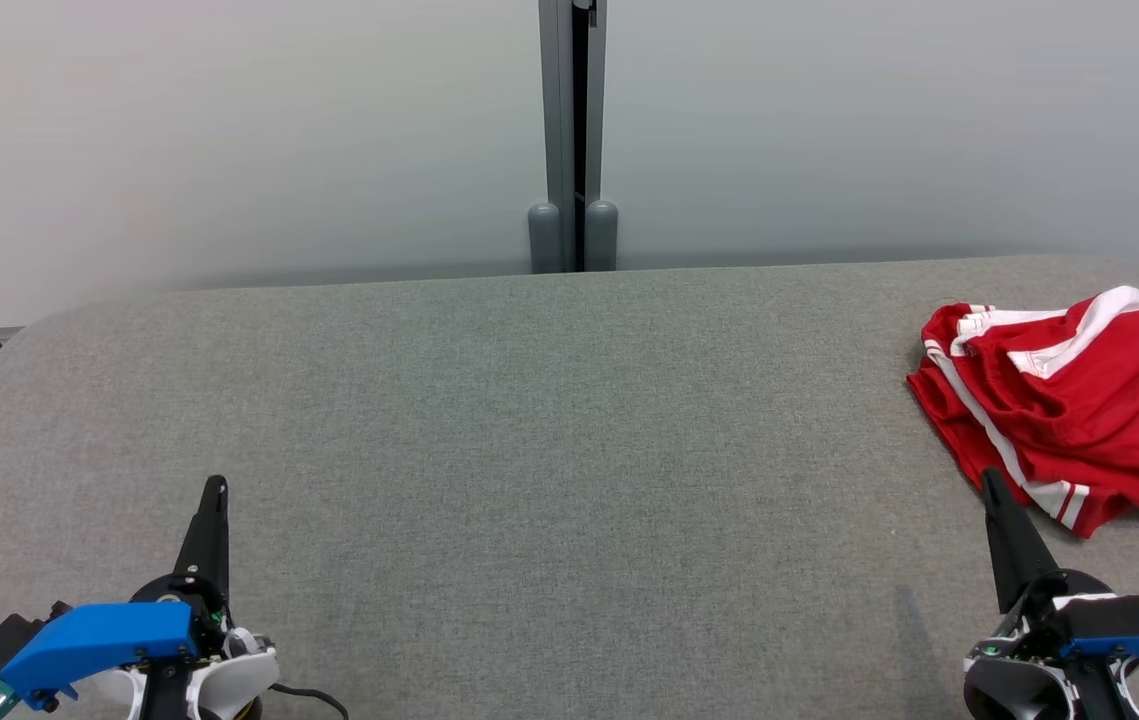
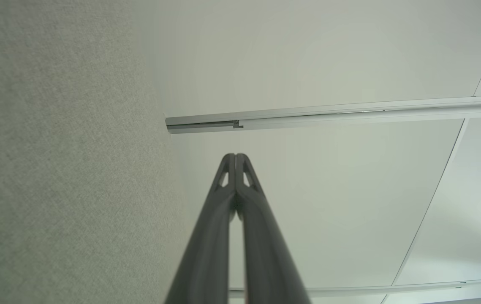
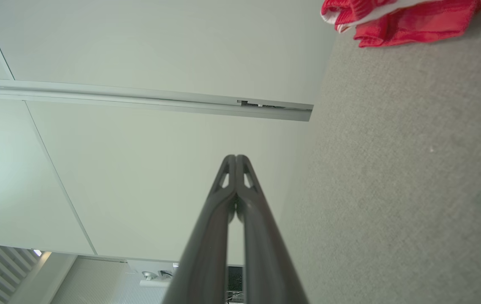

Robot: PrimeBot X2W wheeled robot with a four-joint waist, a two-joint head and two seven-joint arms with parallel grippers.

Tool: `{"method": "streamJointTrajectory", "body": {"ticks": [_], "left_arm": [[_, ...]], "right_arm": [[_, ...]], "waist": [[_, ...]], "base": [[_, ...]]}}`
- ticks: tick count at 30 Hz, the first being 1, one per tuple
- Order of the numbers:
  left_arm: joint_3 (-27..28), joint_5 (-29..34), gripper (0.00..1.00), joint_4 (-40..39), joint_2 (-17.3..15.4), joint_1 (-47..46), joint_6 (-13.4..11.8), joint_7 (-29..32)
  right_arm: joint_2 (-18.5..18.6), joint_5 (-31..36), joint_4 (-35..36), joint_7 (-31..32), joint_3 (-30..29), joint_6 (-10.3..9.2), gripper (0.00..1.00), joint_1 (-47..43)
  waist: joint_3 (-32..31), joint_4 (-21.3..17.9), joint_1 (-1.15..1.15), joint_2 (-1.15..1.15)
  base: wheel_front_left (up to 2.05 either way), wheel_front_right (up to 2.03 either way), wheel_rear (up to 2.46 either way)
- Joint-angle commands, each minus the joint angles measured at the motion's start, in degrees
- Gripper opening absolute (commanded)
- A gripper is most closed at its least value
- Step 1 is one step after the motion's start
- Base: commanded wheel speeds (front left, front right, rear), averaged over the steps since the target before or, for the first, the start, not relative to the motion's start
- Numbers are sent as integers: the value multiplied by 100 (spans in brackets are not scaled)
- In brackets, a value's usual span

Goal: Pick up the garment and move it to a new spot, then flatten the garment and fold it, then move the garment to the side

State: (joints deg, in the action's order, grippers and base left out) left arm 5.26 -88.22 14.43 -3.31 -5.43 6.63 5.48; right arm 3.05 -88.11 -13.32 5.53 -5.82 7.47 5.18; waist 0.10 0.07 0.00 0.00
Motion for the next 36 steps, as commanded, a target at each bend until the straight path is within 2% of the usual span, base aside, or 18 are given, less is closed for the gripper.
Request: {"method": "streamJointTrajectory", "body": {"ticks": [1, 11, 36], "left_arm": [[64, -102, 0, -37, 9, -87, 65, 36], [164, -446, 0, -53, 59, -114, 124, 137], [154, -427, 0, -50, 57, -108, 108, 130]], "right_arm": [[33, -115, -17, 38, -17, 4, 0, 81], [29, -499, -88, 82, -39, 4, 0, 147], [12, -462, -83, 90, -55, 4, 0, 147]], "waist": [[1, -1, 0, 0], [8, -7, 0, 0], [8, -7, 0, 0]], "base": [[0, 0, 0], [0, 0, 0], [0, 0, 0]]}}
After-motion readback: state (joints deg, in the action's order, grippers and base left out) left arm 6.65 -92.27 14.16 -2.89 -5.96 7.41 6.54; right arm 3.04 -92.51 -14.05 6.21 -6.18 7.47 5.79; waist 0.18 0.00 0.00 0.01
